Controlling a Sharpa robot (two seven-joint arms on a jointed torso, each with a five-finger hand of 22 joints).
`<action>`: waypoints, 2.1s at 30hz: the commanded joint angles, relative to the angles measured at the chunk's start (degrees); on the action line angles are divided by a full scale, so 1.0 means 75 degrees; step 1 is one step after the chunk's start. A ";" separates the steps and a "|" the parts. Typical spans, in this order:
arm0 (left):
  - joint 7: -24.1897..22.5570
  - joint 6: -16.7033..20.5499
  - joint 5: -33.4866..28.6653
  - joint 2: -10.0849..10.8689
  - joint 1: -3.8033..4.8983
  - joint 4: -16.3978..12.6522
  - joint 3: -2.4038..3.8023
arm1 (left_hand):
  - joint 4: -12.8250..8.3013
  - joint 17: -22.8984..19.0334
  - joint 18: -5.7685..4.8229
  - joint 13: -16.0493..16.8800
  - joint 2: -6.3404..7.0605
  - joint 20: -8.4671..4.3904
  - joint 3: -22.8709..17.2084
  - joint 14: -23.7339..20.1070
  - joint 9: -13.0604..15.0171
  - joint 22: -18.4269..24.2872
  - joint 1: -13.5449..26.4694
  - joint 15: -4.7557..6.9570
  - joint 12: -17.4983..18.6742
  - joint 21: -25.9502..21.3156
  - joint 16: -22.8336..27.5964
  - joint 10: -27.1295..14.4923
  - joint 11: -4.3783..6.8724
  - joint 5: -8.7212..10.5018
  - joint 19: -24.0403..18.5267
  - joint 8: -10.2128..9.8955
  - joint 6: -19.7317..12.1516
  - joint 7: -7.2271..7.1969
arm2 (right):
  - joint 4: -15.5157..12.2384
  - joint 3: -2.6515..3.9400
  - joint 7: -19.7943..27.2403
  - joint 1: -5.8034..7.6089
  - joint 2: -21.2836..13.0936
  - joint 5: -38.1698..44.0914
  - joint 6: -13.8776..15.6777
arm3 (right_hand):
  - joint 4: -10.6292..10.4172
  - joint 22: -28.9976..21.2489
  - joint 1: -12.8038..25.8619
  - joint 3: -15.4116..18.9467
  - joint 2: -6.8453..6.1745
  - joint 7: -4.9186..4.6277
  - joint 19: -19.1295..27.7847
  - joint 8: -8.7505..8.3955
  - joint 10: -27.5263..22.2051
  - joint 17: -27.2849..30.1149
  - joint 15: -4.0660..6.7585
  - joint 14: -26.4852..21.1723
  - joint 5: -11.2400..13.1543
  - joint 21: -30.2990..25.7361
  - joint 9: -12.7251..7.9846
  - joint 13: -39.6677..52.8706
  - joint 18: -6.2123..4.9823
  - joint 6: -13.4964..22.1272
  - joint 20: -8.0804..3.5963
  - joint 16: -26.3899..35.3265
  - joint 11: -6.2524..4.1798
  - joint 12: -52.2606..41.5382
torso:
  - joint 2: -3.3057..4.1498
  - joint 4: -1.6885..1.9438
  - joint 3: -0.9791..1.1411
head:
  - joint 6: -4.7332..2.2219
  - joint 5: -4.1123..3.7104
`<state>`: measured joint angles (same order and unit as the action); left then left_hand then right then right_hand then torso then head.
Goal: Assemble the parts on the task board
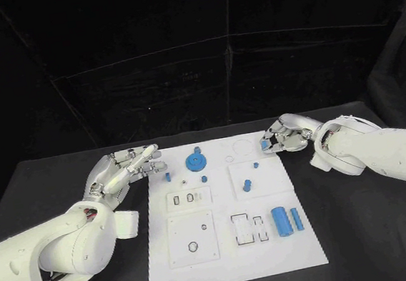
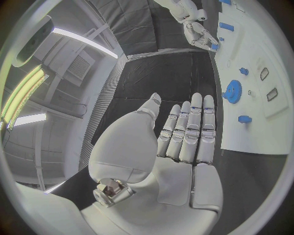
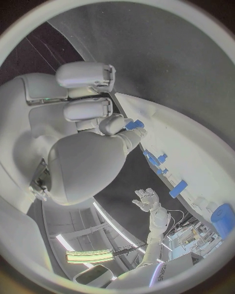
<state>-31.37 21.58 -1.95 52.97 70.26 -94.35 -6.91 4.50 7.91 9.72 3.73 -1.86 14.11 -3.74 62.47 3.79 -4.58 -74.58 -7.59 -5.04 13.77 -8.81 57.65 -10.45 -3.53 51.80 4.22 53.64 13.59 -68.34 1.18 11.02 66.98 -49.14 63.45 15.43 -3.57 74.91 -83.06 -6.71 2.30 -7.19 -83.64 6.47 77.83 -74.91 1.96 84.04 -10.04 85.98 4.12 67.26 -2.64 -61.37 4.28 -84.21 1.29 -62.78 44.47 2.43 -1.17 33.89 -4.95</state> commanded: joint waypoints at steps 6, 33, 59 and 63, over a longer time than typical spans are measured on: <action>-0.0015 -0.0080 0.0042 0.0029 0.0010 -0.0034 0.0006 | -0.0024 0.0009 0.0113 -0.0002 -0.0079 0.0010 0.0002 0.0048 -0.0006 0.0008 0.0000 -0.0018 0.0031 -0.0052 0.0046 0.0052 -0.0003 0.0034 0.0059 -0.0032 0.0053 -0.0008 | -0.0916 0.0010 -0.0392 0.0023 -0.0227 -0.0217 0.0827 | 0.0037 0.0916 0.0120 -0.0229 0.0049 0.0146 -0.0035 0.0029 0.0076 -0.0477 0.0080 0.0493 -0.0330 0.0053 0.0017 0.0044 0.0091 -0.0266 -0.0035 -0.0034 -0.0007 -0.0045 | -0.0024 -0.0010 -0.0024 | -0.0019 0.0018; 0.0026 -0.0116 -0.0195 -0.0030 0.0034 0.0021 0.0009 | -0.0055 0.0013 0.0112 -0.0004 -0.0089 0.0009 -0.0006 0.0051 -0.0007 0.0016 -0.0005 -0.0019 0.0044 -0.0060 0.0059 0.0052 -0.0003 0.0035 0.0065 -0.0038 0.0051 -0.0011 | -0.2560 -0.0261 -0.3144 -0.0009 0.1636 0.3044 0.0386 | 0.0036 0.0913 0.0383 -0.0398 -0.0080 0.0165 -0.0032 0.0024 0.0012 -0.0411 0.0089 0.0478 -0.0184 0.0050 0.0016 -0.0053 0.0090 -0.0345 -0.0044 0.0009 -0.0018 0.0108 | -0.0144 0.0038 -0.0091 | 0.0307 0.0348; 0.0068 -0.0152 -0.0197 -0.0072 0.0039 0.0068 0.0009 | -0.0055 0.0013 0.0112 -0.0004 -0.0089 0.0009 -0.0006 0.0051 -0.0007 0.0016 -0.0005 -0.0019 0.0044 -0.0060 0.0059 0.0052 -0.0003 0.0035 0.0065 -0.0038 0.0051 -0.0011 | -0.2309 -0.0320 -0.3516 -0.0244 0.2017 0.3729 0.0024 | 0.0024 0.0908 0.0491 -0.0429 -0.0156 0.0176 -0.0028 0.0026 -0.0021 -0.0394 0.0096 0.0474 -0.0166 0.0046 0.0016 -0.0098 0.0088 -0.0372 -0.0050 0.0022 -0.0026 0.0178 | -0.0143 0.0039 -0.0085 | 0.0415 0.0405; 0.0073 -0.0155 -0.0197 -0.0071 0.0039 0.0071 0.0009 | -0.0055 0.0013 0.0112 -0.0004 -0.0089 0.0009 -0.0006 0.0051 -0.0007 0.0016 -0.0005 -0.0019 0.0044 -0.0060 0.0059 0.0052 -0.0003 0.0035 0.0065 -0.0038 0.0051 -0.0011 | -0.2309 -0.0320 -0.3577 -0.0247 0.2009 0.3791 -0.0032 | 0.0023 0.0909 0.0495 -0.0430 -0.0160 0.0176 -0.0028 0.0025 -0.0022 -0.0393 0.0097 0.0474 -0.0165 0.0046 0.0015 -0.0099 0.0088 -0.0372 -0.0050 0.0023 -0.0026 0.0180 | -0.0144 0.0035 -0.0082 | 0.0425 0.0410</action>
<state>-30.88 21.21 -3.37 52.50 70.46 -93.77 -6.90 4.50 7.94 9.72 3.74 -1.86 14.13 -3.74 62.47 3.79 -4.55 -74.58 -7.59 -5.04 13.54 -8.60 57.65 -10.45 -3.53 51.78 4.22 53.64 13.59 -85.68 -1.16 -14.85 65.12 -34.05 90.62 16.67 -3.41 74.91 -79.51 -9.72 0.52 -7.17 -83.85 6.48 78.00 -74.92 2.36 84.04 -11.20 86.20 4.21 66.56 -2.64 -61.46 4.07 -84.18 1.13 -61.77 43.41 2.70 -1.79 37.06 -1.90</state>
